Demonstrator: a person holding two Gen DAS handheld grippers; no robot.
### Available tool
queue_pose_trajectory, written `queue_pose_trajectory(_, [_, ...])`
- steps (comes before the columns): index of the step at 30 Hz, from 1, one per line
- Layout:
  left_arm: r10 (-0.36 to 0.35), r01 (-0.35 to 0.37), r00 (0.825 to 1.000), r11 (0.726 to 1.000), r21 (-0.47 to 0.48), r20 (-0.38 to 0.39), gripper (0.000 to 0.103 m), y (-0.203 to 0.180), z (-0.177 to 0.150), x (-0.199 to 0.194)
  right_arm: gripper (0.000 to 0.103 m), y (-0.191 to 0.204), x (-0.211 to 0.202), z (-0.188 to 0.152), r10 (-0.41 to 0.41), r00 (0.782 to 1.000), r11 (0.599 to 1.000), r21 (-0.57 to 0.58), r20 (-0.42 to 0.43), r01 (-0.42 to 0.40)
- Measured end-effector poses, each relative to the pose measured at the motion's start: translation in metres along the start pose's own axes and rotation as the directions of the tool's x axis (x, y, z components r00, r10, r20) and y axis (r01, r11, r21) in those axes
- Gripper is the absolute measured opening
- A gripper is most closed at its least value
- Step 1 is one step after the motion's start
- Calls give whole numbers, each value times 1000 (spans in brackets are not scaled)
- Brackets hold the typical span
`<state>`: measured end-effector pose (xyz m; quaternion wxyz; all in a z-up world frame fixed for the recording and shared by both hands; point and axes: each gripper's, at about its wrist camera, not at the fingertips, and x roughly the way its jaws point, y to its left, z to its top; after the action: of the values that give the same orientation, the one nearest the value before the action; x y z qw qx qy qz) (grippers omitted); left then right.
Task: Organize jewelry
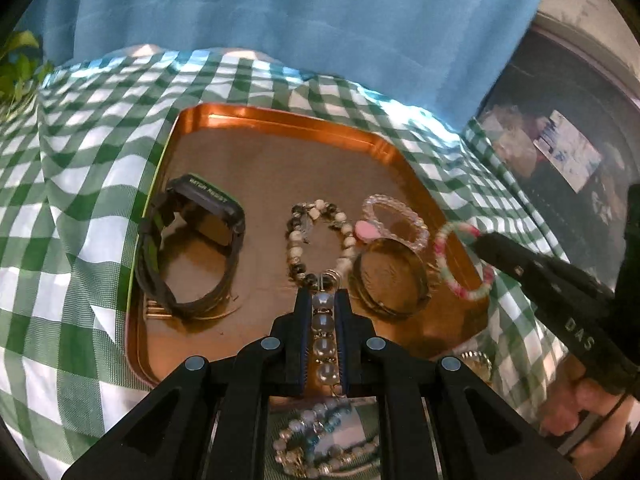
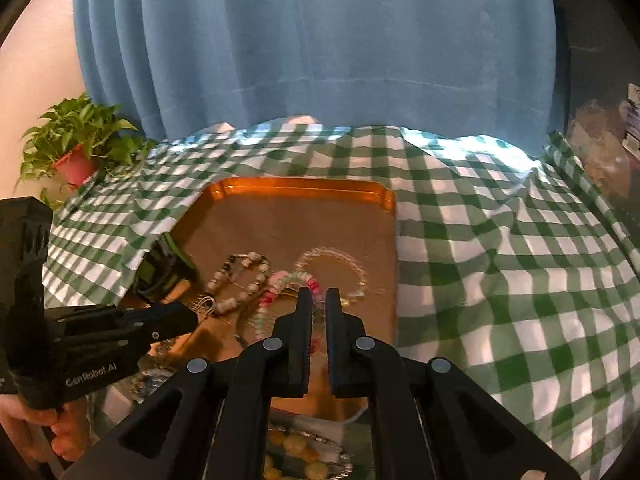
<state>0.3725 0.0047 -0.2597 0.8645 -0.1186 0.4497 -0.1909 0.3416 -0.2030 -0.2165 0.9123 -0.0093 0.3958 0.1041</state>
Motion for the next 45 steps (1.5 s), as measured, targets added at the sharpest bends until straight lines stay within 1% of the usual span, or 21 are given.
queue_pose_trajectory(3, [40, -40, 999, 999, 2, -8, 12, 1, 1, 5, 5, -3, -2, -2, -34, 999, 999, -26, -2, 34])
queue_pose_trajectory(5, [52, -52, 999, 999, -2, -10, 12, 2, 1, 5, 5, -3, -1, -5, -84, 996, 995, -59, -7, 83])
queue_pose_trajectory(7, [55, -56, 998, 998, -7, -13, 12, 4, 1, 4, 5, -5, 1, -7, -97, 995, 993, -64, -18, 95])
queue_pose_trajectory(9, [62, -62, 998, 998, -2, -14, 12, 2, 1, 4, 5, -6, 4, -7, -80, 996, 995, -57, -32, 78])
queue_pose_trajectory(12, [68, -68, 998, 998, 1, -13, 12, 1, 1, 3, 5, -1, 7, -9, -81, 996, 993, -85, -32, 78])
queue_pose_trajectory(17, [27, -28, 999, 999, -46, -24, 12, 8, 2, 4, 5, 1, 19, -15, -89, 994, 992, -90, -56, 84])
queue_pose_trajectory(19, [32, -33, 999, 999, -41, -23, 12, 8, 1, 4, 5, 1, 23, -16, -87, 994, 993, -90, -66, 81])
queue_pose_trajectory(22, [46, -46, 999, 999, -22, -19, 12, 8, 2, 3, 5, 2, 26, -17, -108, 992, 990, -101, -67, 101])
queue_pose_trajectory(26, [56, -56, 998, 998, -14, -14, 13, 7, 1, 3, 5, 4, 34, -19, -90, 992, 991, -106, -94, 80])
queue_pose_trajectory(30, [71, -72, 997, 997, -15, -17, 14, 5, 1, 3, 5, 2, 32, -18, -75, 994, 995, -76, -81, 69])
queue_pose_trajectory(31, [82, -82, 996, 997, -7, -18, 17, 3, 1, 2, 6, 1, 31, -18, -75, 994, 995, -68, -80, 70])
queue_pose_trajectory(32, [89, -89, 996, 996, 4, -18, 24, 2, 0, 2, 7, 1, 31, -17, -74, 994, 995, -67, -78, 69])
queue_pose_trajectory(33, [93, -93, 996, 996, 12, -17, 29, 0, 0, 1, 12, 1, 29, -17, -76, 994, 995, -67, -73, 71])
queue_pose_trajectory(34, [100, -100, 995, 995, 20, -14, 47, -2, -1, 0, 15, 0, 29, -16, -80, 994, 995, -67, -72, 75])
queue_pose_trajectory(35, [109, -109, 994, 994, 21, -12, 68, -3, -1, -1, 23, -1, 29, -16, -81, 994, 995, -61, -73, 77])
queue_pose_trajectory(36, [118, -118, 993, 993, 20, -4, 74, -5, -3, -4, 28, -3, 28, -17, -77, 994, 996, -50, -73, 74])
queue_pose_trajectory(40, [107, -107, 994, 994, 32, 14, 77, -12, -9, -17, 34, -6, 24, -18, -40, 997, 999, -16, -72, 39])
queue_pose_trajectory(42, [110, -111, 994, 992, 52, 21, 77, -17, -12, -23, 45, -5, 17, -19, -23, 998, 1000, -5, -55, 23])
queue_pose_trajectory(43, [115, -117, 993, 991, 60, 23, 77, -19, -14, -26, 51, -4, 15, -19, -29, 998, 1000, -5, -48, 29])
queue_pose_trajectory(44, [117, -119, 993, 991, 63, 25, 77, -20, -15, -28, 60, -3, 11, -19, -38, 999, 999, -7, -33, 38])
queue_pose_trajectory(45, [116, -118, 993, 991, 68, 30, 77, -22, -17, -32, 61, -2, 5, -19, -37, 999, 999, -7, -14, 37])
